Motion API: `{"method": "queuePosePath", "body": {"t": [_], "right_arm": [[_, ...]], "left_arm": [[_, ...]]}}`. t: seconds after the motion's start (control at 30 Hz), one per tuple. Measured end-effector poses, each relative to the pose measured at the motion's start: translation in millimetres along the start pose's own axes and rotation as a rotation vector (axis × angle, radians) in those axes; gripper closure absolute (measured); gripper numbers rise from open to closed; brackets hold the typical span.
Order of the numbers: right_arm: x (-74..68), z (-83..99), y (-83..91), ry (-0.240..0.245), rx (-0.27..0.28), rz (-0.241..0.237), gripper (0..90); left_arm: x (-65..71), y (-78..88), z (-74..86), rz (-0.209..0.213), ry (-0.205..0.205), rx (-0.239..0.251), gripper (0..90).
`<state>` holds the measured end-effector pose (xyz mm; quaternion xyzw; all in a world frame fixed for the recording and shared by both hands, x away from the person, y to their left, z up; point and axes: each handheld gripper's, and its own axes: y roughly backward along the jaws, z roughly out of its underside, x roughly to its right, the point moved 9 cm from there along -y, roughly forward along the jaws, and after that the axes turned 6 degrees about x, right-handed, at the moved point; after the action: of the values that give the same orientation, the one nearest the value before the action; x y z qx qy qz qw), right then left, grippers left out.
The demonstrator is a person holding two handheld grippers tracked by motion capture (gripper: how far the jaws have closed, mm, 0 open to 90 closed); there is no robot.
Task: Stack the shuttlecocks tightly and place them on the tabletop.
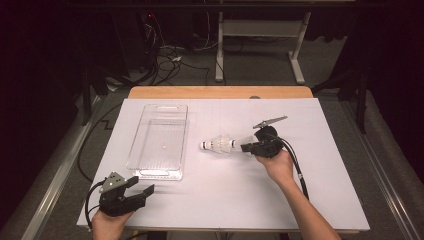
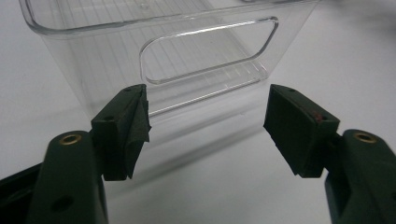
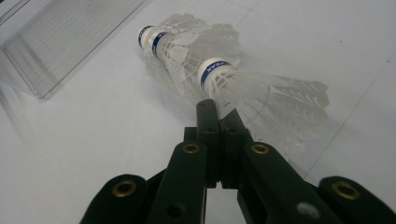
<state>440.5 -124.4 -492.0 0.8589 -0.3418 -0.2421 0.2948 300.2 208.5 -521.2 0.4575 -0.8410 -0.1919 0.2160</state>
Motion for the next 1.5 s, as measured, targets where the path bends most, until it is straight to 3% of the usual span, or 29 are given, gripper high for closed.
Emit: {"method": "queuePosePath", "body": {"t": [1.5], "right_arm": [[-16.1, -10.6, -26.8, 0.025, -0.008, -0.062, 90.0]], "left_arm": [[0.3, -0.3, 0.0, 0.003, -0.002, -0.002, 31.8]]}}
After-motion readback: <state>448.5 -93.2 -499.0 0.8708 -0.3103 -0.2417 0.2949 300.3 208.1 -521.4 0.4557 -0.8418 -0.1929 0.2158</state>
